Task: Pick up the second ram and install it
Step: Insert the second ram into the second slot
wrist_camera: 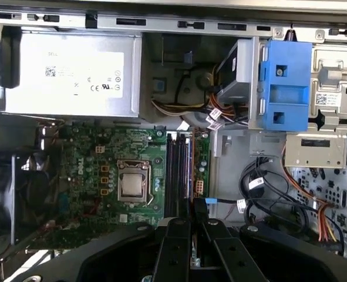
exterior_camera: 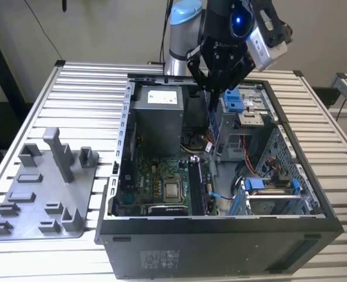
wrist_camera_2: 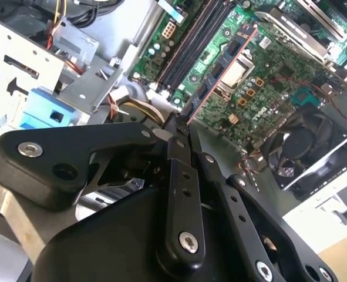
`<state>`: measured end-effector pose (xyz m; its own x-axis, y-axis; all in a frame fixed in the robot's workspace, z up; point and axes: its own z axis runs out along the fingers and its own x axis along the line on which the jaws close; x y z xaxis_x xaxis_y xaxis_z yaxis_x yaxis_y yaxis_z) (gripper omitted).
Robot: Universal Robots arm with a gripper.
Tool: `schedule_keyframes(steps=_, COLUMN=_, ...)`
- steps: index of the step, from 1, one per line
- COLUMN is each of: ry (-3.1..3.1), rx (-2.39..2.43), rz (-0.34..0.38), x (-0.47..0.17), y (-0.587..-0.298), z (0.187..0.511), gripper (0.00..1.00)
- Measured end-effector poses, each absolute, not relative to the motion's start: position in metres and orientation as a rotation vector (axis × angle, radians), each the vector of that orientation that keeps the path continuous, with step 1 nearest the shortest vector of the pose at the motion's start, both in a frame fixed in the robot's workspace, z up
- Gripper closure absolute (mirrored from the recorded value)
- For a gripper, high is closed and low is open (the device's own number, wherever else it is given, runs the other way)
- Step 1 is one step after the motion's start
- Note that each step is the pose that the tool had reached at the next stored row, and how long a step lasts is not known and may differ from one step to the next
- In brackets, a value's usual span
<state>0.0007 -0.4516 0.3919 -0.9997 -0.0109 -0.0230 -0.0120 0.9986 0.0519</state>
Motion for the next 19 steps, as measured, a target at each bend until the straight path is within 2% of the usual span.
schedule_keyframes(steps=19, ry=3.118, rx=-0.008, rz=0.057, x=0.0, y=-0.454, z=0.36, gripper=0.86)
